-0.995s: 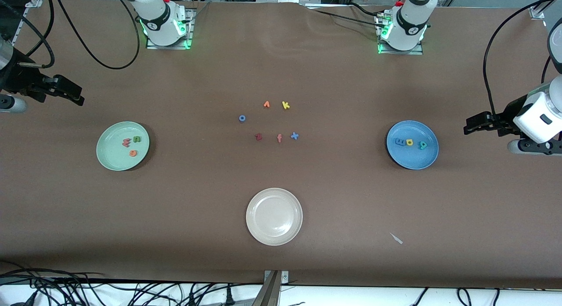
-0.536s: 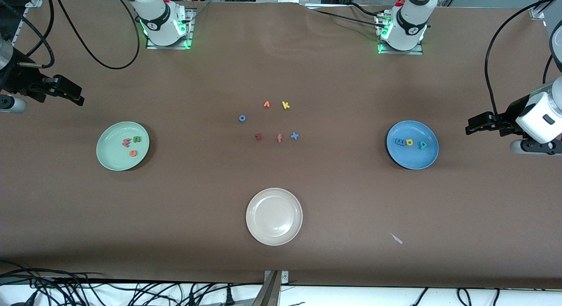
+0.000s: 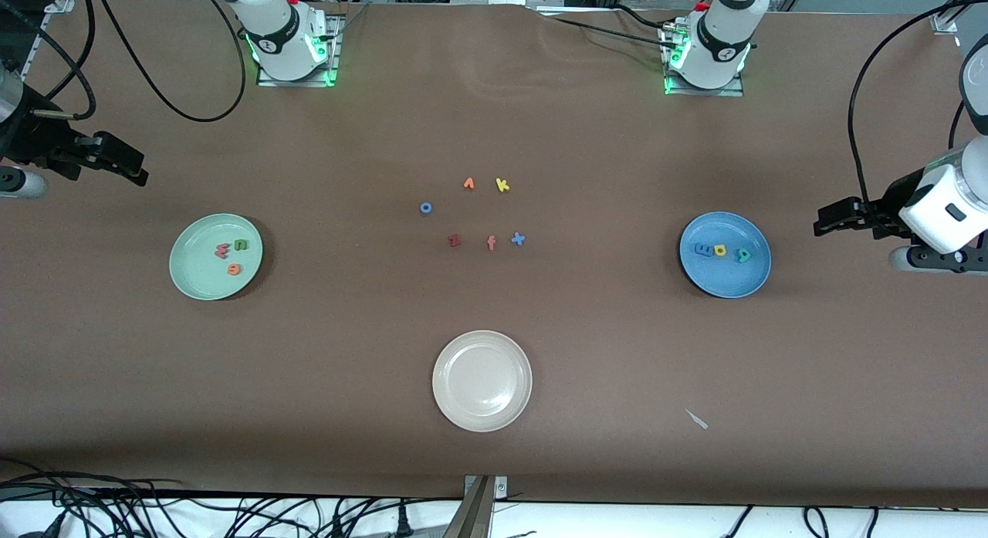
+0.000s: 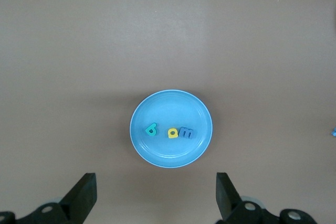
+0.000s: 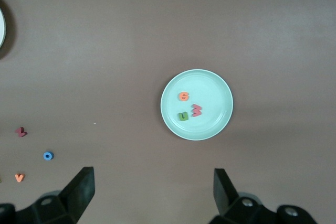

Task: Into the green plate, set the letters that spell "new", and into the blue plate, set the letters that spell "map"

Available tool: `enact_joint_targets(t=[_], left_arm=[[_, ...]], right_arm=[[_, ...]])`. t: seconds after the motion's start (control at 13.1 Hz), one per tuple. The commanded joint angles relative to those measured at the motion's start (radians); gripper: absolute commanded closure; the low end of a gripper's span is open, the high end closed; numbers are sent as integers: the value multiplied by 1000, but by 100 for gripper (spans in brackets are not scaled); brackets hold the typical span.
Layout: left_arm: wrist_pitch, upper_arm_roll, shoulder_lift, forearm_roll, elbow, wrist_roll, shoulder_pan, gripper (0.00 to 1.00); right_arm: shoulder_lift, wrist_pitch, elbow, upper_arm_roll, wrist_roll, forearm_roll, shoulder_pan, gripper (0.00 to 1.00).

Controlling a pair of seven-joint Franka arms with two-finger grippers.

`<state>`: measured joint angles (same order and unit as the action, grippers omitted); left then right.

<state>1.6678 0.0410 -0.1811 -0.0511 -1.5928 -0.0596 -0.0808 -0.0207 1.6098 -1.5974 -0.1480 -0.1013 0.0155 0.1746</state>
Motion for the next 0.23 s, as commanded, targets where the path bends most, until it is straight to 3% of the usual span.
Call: enact_joint_targets(t=[0.0,0.15], left_arm=[[12,-1,5,-26,-9,-12,3,0],[10,-1,3,-26,-10,-14,1,0]], right_arm=[[-10,-4,22,2,-3,3,-3,0],[-10,-4,22,2,-3,3,-3,0]])
